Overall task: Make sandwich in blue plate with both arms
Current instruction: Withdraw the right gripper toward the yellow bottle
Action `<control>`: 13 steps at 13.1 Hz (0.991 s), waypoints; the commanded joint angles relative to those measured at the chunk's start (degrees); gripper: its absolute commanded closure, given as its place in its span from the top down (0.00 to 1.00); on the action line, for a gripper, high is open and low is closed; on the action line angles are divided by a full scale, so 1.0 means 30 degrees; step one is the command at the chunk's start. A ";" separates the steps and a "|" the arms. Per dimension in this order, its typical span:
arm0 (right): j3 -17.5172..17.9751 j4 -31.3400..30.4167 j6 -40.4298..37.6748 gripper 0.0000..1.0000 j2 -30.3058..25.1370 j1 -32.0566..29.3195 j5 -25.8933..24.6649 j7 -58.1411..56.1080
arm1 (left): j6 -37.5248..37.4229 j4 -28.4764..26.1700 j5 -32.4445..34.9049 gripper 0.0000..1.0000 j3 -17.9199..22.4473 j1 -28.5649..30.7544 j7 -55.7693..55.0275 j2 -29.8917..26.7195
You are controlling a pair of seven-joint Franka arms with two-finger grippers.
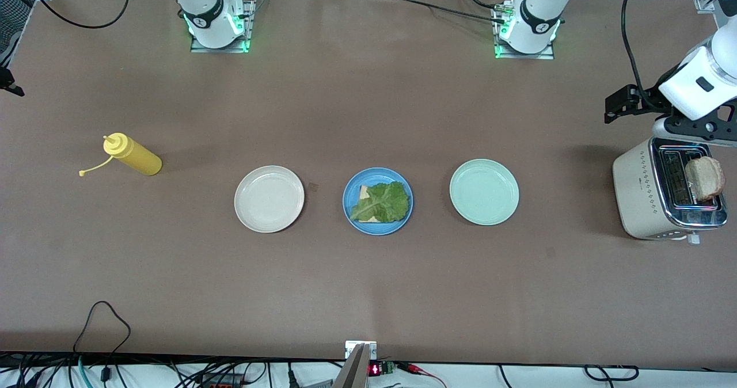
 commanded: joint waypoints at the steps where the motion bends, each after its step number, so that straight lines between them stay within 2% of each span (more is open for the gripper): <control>1: 0.0339 -0.0281 0.1121 1.00 0.0569 -0.1568 0.1899 -0.4854 | -0.0217 -0.0042 -0.0033 1.00 -0.0147 0.0105 -0.0048 -0.0109; 8: 0.0104 0.0070 0.1041 1.00 0.5519 -0.5379 1.0861 -1.8133 | -0.0159 0.0016 -0.0033 1.00 -0.0177 0.0076 -0.0048 -0.0109; 13: 0.0251 0.0889 -0.1652 1.00 0.9326 -0.6611 1.4995 -2.3323 | -0.0247 0.0075 -0.0033 1.00 -0.0206 0.0076 -0.0077 -0.0080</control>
